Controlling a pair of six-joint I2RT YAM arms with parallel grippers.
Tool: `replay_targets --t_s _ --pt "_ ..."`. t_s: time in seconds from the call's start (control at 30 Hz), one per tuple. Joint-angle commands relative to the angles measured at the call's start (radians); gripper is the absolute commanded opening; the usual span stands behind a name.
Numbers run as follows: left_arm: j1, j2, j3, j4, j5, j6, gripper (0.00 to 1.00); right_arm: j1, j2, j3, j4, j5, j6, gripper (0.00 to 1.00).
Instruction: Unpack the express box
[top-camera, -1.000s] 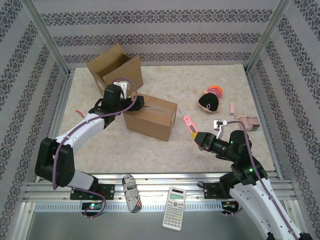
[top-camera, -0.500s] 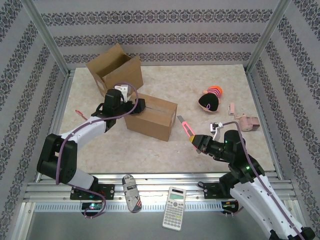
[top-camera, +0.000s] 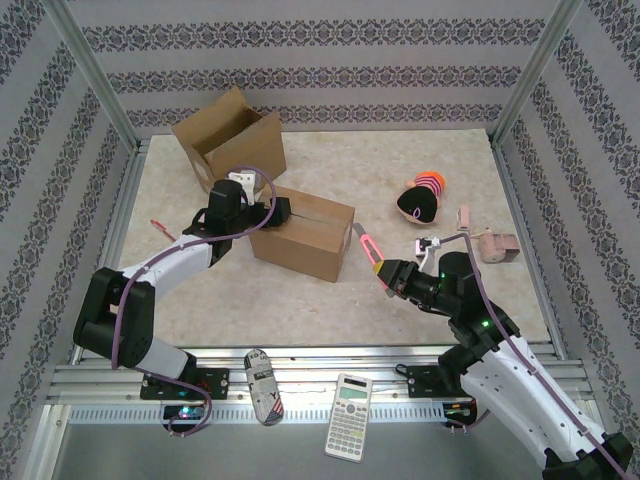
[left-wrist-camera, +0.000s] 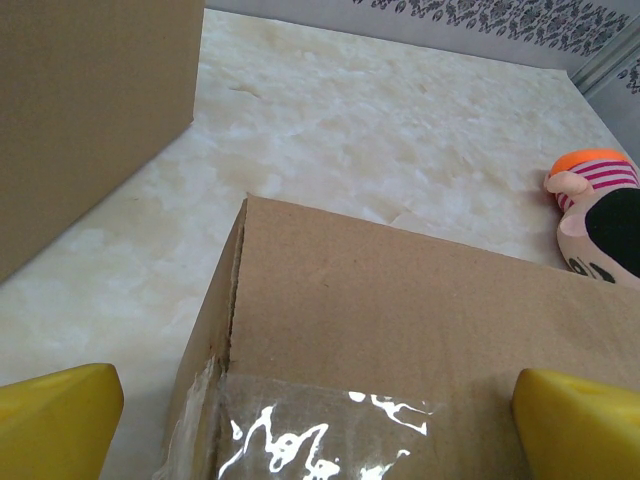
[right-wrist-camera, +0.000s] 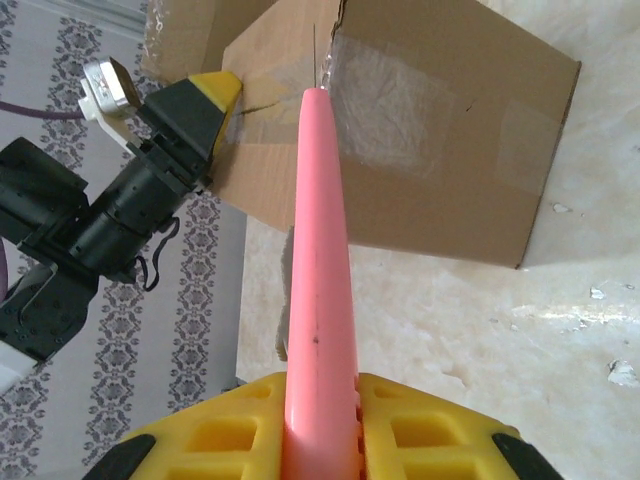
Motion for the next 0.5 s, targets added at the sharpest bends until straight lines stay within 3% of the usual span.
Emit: replay_targets --t_s 0.0,0.47 --pt "0.008 0.009 -0.033 -0.046 -0.009 -0.004 1.00 0.011 0.000 -0.021 0.049 0.035 0.020 0.00" --pt "0.008 0.015 -0.026 -0.055 -0.007 -0.005 1.00 0.012 0.060 -0.034 0.130 0.025 0.045 0.00"
